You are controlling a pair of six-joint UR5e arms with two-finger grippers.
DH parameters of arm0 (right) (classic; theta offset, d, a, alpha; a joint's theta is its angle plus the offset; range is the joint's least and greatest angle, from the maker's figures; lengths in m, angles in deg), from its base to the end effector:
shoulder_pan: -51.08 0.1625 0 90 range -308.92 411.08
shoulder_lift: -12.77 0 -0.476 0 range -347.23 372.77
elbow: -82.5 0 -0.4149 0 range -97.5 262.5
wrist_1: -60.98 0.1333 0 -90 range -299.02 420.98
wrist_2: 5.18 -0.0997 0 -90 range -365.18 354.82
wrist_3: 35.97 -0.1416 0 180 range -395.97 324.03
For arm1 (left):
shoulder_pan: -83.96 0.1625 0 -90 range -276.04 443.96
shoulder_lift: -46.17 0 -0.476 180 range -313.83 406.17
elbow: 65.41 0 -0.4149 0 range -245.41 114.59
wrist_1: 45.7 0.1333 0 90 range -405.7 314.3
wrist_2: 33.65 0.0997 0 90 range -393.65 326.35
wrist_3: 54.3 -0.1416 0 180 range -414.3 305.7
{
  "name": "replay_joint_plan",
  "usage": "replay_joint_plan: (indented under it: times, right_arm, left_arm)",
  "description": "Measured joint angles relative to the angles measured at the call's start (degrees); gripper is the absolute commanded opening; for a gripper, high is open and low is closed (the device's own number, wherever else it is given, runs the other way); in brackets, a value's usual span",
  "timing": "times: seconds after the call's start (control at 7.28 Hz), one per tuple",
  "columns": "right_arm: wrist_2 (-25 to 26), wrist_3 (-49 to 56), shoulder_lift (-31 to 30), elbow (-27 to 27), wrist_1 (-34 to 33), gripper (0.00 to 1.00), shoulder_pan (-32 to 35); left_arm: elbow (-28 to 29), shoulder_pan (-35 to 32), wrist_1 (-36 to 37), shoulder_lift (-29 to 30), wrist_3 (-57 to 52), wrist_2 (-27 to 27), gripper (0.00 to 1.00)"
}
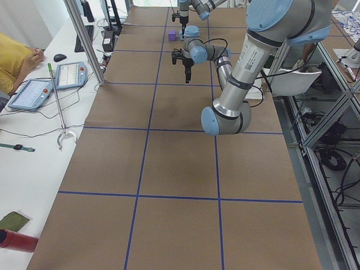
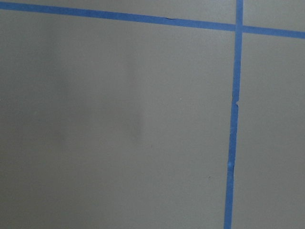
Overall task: Place blue block between orange and purple blocks
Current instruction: 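Carry the light blue cube with the right gripper between the purple and orange cubes, then open the right gripper and withdraw both arms from the table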
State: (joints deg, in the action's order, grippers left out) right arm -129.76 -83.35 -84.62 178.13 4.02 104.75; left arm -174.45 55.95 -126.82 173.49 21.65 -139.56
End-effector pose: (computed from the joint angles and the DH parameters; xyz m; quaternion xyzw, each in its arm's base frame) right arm -0.2531 -0.4335 0.6952 0.0008 -0.3849 0.0088 0.9229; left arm 0.5614 -0.4057 0.2142 0.0248 0.4176 -0.0549 0.9066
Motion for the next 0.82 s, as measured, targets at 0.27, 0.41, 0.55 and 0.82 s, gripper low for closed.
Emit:
replay_joint_plan:
  times: [0.27, 0.41, 0.55, 0.82]
  right_arm:
    - [0.51, 0.09, 0.08, -0.13, 0.01, 0.99, -0.60]
    - [0.69, -0.03, 0.09, -0.17, 0.02, 1.00, -0.70]
    - [0.83, -0.23, 0.11, -0.12, 0.06, 1.00, -0.73]
    - [0.78, -0.07, -0.03, 0.76, 0.27, 1.00, -0.63]
  left_arm:
    - [-0.01, 0.10, 0.00, 0.03, 0.65, 0.00, 1.00]
    - [0.02, 0.13, 0.00, 0.03, 0.74, 0.00, 1.00]
    - [0.07, 0.15, 0.00, 0.03, 0.77, 0.02, 1.00]
    - [0.12, 0.18, 0.02, 0.09, 0.78, 0.08, 1.00]
